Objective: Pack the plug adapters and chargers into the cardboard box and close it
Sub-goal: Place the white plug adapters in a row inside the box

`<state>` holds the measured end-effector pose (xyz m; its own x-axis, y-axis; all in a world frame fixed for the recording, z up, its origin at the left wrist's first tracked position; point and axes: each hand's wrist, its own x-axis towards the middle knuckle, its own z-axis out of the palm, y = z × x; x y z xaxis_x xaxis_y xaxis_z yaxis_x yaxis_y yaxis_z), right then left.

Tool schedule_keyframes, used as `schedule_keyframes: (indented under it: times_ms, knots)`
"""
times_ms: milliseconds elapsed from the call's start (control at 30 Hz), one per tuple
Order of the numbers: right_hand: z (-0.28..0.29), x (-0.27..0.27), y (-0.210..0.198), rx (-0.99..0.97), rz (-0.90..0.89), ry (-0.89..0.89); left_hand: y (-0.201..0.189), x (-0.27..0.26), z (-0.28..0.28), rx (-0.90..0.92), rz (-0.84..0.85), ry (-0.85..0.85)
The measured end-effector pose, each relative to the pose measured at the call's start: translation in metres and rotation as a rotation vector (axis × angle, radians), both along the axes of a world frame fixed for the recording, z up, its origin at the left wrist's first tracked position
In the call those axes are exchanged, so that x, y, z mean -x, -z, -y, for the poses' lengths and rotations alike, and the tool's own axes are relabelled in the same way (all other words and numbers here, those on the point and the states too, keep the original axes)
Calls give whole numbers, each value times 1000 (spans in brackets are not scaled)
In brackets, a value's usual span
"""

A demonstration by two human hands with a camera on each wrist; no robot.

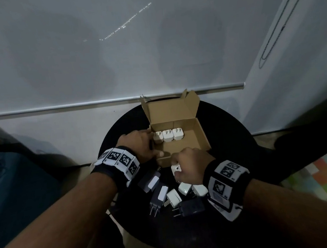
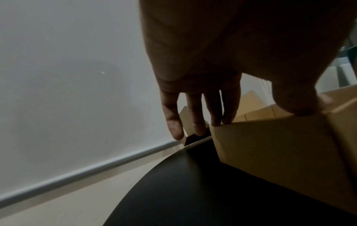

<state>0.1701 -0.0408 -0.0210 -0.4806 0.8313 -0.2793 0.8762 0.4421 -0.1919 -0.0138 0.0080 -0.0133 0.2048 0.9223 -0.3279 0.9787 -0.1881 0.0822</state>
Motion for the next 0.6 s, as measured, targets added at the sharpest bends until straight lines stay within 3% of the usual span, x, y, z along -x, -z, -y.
schedule_keyframes:
  times_ms: [167, 367, 467, 600]
  knots:
    - [-13, -6, -23, -59, -367, 121, -4, 1, -5, 54, 10, 45]
    - [-81, -24, -33, -78, -64, 205, -5, 3, -11, 69, -50, 90]
    - [-102, -25, -23, -41, 186, 115, -2, 3, -16, 77, -50, 53]
    - [-113, -19, -9, -72, 296, 40, 0, 3, -18, 63, -54, 49]
